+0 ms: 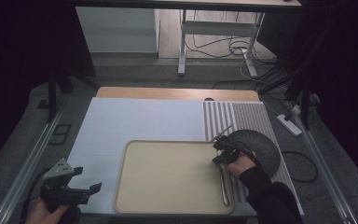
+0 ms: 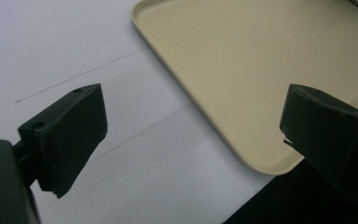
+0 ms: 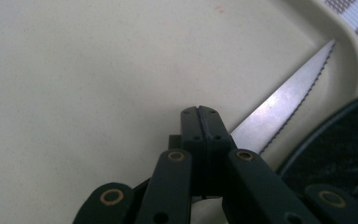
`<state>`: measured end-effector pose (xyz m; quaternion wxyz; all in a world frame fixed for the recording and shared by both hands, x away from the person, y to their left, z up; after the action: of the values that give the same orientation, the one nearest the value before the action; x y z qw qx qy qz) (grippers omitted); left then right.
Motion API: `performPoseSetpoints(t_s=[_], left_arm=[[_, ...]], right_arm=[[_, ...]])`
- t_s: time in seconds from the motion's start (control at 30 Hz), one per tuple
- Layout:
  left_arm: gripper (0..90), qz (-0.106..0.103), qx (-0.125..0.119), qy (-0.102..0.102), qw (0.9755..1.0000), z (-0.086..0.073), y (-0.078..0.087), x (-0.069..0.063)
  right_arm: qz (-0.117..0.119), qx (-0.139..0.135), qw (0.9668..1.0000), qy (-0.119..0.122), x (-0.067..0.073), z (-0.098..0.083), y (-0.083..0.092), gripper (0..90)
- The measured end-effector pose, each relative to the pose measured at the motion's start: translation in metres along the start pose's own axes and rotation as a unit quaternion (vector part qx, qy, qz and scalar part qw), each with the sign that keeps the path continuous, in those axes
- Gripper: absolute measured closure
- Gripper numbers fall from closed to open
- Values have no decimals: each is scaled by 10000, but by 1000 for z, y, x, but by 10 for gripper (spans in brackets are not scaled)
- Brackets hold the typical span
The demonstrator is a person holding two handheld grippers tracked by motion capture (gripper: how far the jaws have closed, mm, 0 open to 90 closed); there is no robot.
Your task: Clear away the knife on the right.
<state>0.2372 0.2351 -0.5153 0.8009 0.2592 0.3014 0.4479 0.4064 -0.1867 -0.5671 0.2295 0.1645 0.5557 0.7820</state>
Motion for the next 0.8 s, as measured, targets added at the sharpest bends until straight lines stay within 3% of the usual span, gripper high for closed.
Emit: performPoseSetpoints(t_s=[0.3,0.53,0.8], left_arm=[[70,3,1,1,10000,0,0,0],[70,2,-6,12,10000,0,0,0],[71,4,-5,12,10000,0,0,0]], right_arm=[[5,-14,10000,-8,-1,-3,1,899],[-7,-158,9999,12,1,1,4,839],[-126,-258,9996,70,5,7,7,670]])
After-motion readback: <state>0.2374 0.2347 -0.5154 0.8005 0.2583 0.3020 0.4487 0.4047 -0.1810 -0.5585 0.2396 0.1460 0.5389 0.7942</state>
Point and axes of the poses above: each handheld gripper's, and its own axes: y roughly backward along the jaws, z roughly out of its top, x roughly to its left, the point moved 8 cm from there along -y, roughly forward along the jaws, and after that the axes turned 9 degrees about y, right-handed, at the moved point
